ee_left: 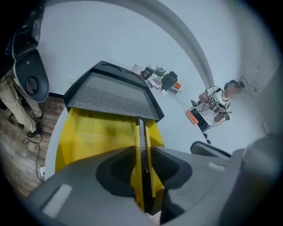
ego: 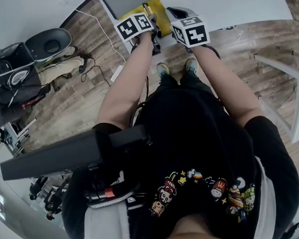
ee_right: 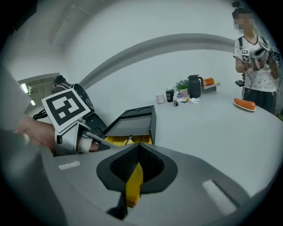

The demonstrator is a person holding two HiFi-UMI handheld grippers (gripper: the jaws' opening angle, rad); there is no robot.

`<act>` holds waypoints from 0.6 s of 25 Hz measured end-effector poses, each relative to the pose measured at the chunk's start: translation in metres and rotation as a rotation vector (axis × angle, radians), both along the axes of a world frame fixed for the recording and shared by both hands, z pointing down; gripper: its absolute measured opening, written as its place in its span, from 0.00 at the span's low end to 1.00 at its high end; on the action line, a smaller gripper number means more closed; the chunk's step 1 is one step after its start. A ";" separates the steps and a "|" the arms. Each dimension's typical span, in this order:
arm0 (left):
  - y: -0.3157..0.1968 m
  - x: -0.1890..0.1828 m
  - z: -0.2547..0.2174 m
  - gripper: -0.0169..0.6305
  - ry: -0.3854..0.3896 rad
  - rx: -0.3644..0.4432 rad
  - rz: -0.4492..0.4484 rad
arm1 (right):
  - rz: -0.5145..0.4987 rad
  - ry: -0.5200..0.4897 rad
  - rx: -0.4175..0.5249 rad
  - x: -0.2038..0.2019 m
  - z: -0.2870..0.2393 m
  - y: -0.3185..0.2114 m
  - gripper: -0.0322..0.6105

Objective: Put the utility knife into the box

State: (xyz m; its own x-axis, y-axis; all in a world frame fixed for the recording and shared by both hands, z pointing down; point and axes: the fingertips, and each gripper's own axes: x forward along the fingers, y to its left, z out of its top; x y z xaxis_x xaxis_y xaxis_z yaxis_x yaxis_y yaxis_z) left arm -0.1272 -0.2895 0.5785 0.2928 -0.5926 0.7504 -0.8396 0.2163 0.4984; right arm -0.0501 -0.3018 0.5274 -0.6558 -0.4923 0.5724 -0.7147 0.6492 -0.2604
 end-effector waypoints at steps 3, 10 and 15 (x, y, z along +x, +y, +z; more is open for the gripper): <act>-0.010 0.004 0.005 0.21 0.014 -0.019 0.004 | -0.007 0.010 -0.005 -0.003 0.004 -0.006 0.09; -0.019 0.021 0.022 0.21 0.079 -0.078 -0.003 | 0.002 0.011 -0.016 0.000 0.010 -0.017 0.09; -0.020 0.020 0.034 0.21 0.094 -0.098 -0.026 | -0.001 0.014 -0.016 0.002 0.013 -0.018 0.09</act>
